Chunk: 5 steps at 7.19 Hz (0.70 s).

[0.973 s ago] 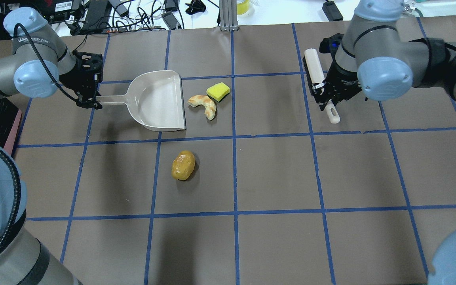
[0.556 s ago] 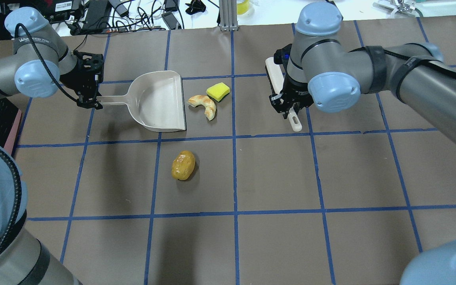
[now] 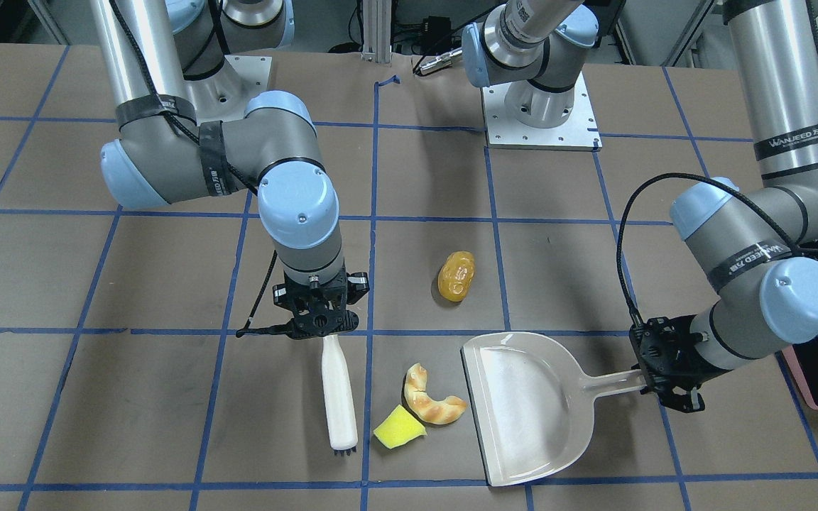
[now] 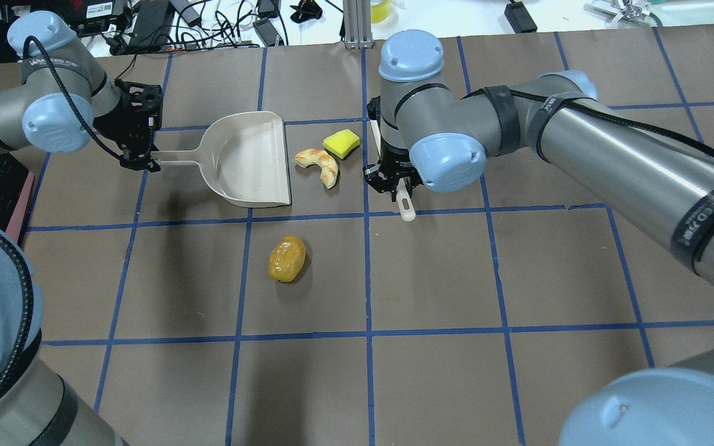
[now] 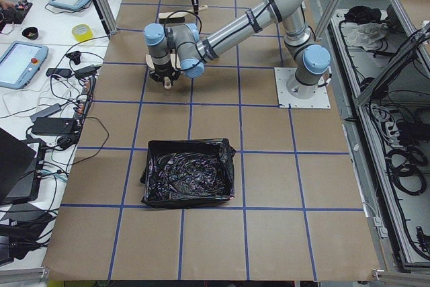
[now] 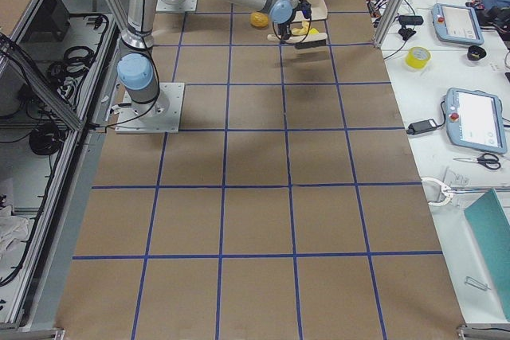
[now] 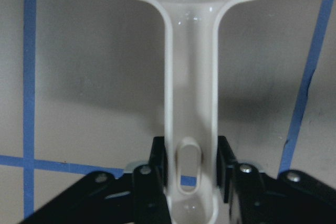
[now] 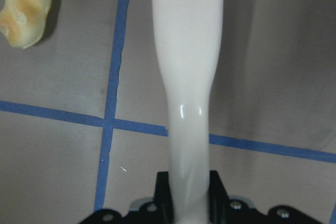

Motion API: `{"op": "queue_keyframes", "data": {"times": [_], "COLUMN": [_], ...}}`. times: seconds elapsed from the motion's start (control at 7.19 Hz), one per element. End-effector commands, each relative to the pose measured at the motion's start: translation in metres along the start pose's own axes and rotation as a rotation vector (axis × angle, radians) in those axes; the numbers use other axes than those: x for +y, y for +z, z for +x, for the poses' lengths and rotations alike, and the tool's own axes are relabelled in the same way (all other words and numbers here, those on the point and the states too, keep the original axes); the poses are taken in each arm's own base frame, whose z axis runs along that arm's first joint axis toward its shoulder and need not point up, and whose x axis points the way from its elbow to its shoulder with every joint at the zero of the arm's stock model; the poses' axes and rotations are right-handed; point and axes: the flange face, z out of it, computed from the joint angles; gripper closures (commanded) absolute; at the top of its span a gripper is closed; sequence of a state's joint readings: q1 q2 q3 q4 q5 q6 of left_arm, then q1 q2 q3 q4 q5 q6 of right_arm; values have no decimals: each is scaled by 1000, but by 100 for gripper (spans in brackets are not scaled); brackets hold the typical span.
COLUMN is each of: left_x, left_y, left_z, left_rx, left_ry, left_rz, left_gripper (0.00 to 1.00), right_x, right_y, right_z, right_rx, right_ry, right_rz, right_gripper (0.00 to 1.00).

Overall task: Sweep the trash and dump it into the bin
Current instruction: 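Lift the brush with the right gripper and move it toward the dustpan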

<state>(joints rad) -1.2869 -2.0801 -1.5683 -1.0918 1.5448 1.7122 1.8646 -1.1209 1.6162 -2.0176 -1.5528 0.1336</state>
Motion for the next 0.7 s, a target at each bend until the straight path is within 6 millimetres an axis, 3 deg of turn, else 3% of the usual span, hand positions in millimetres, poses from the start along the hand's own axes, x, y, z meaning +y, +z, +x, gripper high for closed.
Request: {"op": "queue_keyframes", "data": {"times": [0.0,0.56], "left_x": [-9,-10], "left_y": [-3,-4], "left_z": [2,3], "left_rx": [5,4], "left_ry": [15,18], "left_rz": [-38,-39], "left_gripper": [100,100], "right_x": [-5,-8], "right_y": [16,30], "right_z": [-12,-81], "right_rx": [2,0], "right_ry": [44,88], "right_rz": [-18,-14], "right_gripper": [100,100]}}
